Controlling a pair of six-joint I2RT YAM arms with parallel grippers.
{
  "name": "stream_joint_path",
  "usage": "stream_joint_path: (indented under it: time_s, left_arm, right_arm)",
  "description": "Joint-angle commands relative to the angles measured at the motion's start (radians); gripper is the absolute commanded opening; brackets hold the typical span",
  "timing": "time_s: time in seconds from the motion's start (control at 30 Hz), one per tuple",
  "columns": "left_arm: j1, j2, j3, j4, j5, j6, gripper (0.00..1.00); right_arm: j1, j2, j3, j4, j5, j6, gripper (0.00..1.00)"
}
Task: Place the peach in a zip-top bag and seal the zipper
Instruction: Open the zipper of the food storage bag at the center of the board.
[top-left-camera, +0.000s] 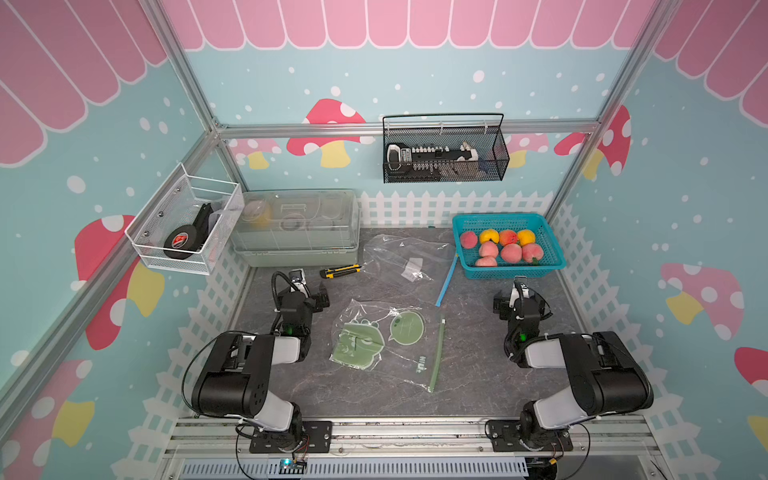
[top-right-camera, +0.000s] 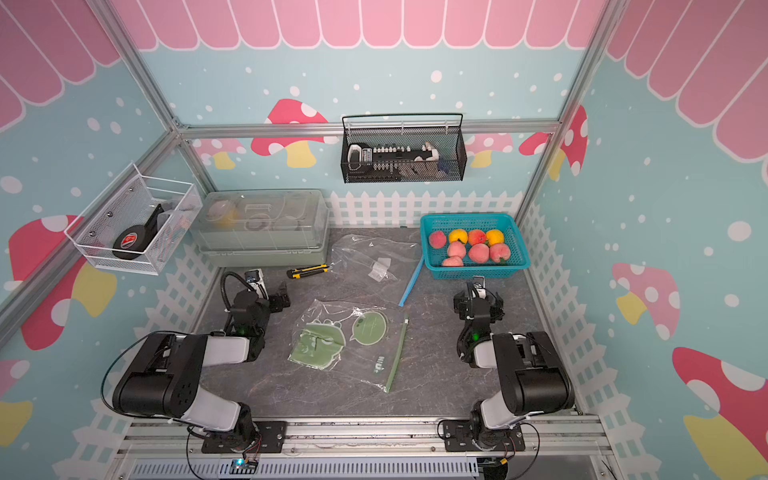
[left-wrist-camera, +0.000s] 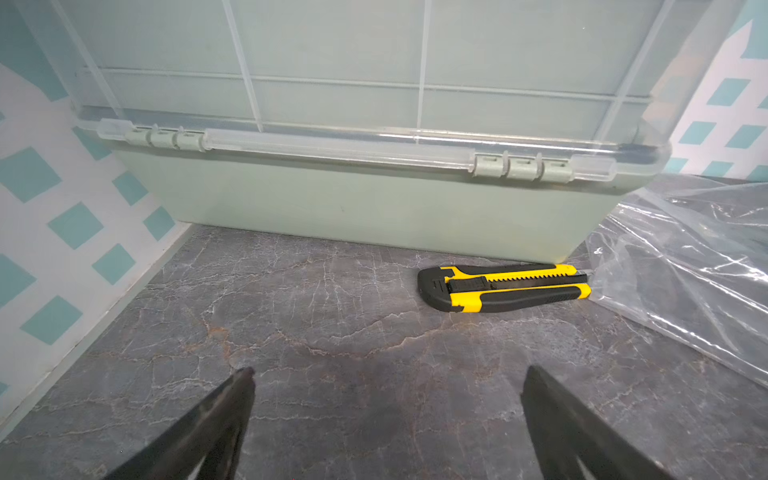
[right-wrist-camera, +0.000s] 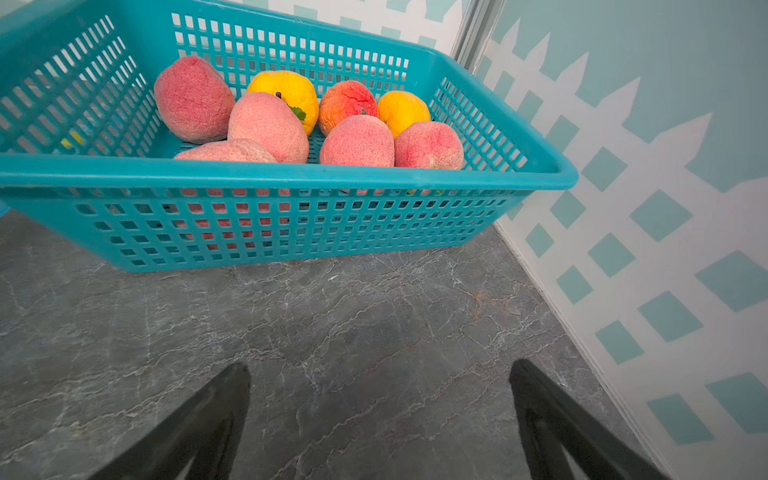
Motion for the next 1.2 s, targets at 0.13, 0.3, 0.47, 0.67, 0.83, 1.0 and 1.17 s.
stream_joint_path:
  time_s: [0.13, 0.3, 0.47, 0.67, 0.83, 1.0, 1.17]
  left_arm:
    - [0.007, 0.007, 0.023, 0.002, 0.013, 0.004, 0.99]
    - [0.005, 0.007, 0.023, 0.002, 0.013, 0.004, 0.99]
    - [0.006, 0.008, 0.024, 0.001, 0.013, 0.004, 0.99]
    - [0.006, -0.023, -0.005, 0.030, 0.012, 0.001, 0.99]
    - [-0.018, -0.197, 0.008, -0.158, -0.073, -0.014, 0.99]
    - [-0.053, -0.400, 0.158, -0.609, -0.133, -0.146, 0.99]
    - [-0.093, -0.599, 0.234, -0.891, -0.146, -0.242, 0.99]
  right_arm:
    - [-0.006, 0.002, 0.017, 0.014, 0.010, 0.014, 0.99]
    - [-0.005, 0.002, 0.015, 0.014, 0.010, 0.014, 0.99]
    - [-0.006, 0.002, 0.017, 0.014, 0.010, 0.014, 0.99]
    - [-0.005, -0.049, 0.005, 0.001, -0.008, 0.007, 0.99]
    - [-0.005, -0.230, 0.047, -0.257, -0.012, 0.032, 0.99]
    - [-0.005, -0.375, 0.129, -0.572, -0.075, 0.129, 0.99]
    - [-0.005, -0.464, 0.208, -0.821, -0.222, 0.238, 0.99]
